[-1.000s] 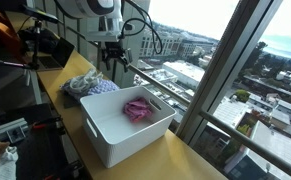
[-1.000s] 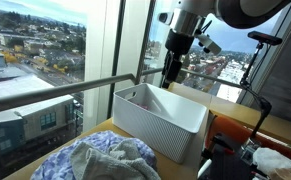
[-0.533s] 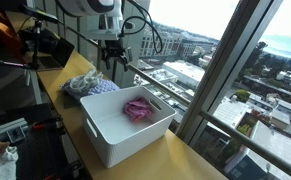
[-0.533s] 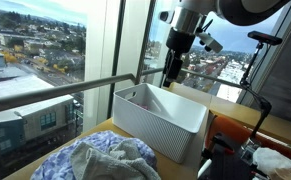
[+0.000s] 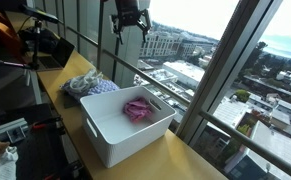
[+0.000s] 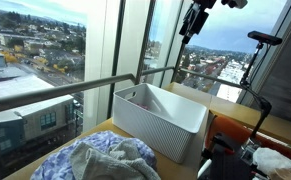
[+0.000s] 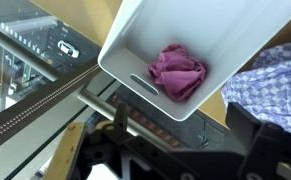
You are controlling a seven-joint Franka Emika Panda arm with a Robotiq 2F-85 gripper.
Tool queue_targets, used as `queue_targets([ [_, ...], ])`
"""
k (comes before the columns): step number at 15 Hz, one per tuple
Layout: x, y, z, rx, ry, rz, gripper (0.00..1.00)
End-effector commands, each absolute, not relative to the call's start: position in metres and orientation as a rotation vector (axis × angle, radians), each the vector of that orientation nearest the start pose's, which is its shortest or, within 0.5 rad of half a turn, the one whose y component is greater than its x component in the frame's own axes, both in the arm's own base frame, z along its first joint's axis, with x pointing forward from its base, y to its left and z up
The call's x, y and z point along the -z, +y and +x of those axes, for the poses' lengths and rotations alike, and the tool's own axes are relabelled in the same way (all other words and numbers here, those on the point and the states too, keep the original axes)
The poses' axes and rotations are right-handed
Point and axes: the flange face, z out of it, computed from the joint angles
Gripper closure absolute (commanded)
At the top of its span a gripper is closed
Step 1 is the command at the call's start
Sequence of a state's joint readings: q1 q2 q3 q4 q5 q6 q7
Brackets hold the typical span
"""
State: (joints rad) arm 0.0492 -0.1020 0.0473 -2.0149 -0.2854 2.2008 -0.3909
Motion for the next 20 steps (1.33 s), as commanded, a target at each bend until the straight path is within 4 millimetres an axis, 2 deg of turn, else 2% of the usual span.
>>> queue_targets([
  [1,-0.530,0.041,0.580,0.504,-1.123,-3.190,0.00],
  [4,-0.500,0.038,0.614,0.543,-1.115,-3.168,0.00],
  [8,-0.444,0.025,0.668,0.523,-1.083,-3.174,0.00],
  [11,-0.403,0.021,0.695,0.462,-1.052,-3.178,0.00],
  [14,-0.366,0.033,0.709,0.370,-1.000,-3.181,0.00],
  [17,-0.330,0.045,0.712,0.303,-0.971,-3.188,0.00],
  [20,-0.292,0.044,0.715,0.230,-0.896,-3.204,0.00],
])
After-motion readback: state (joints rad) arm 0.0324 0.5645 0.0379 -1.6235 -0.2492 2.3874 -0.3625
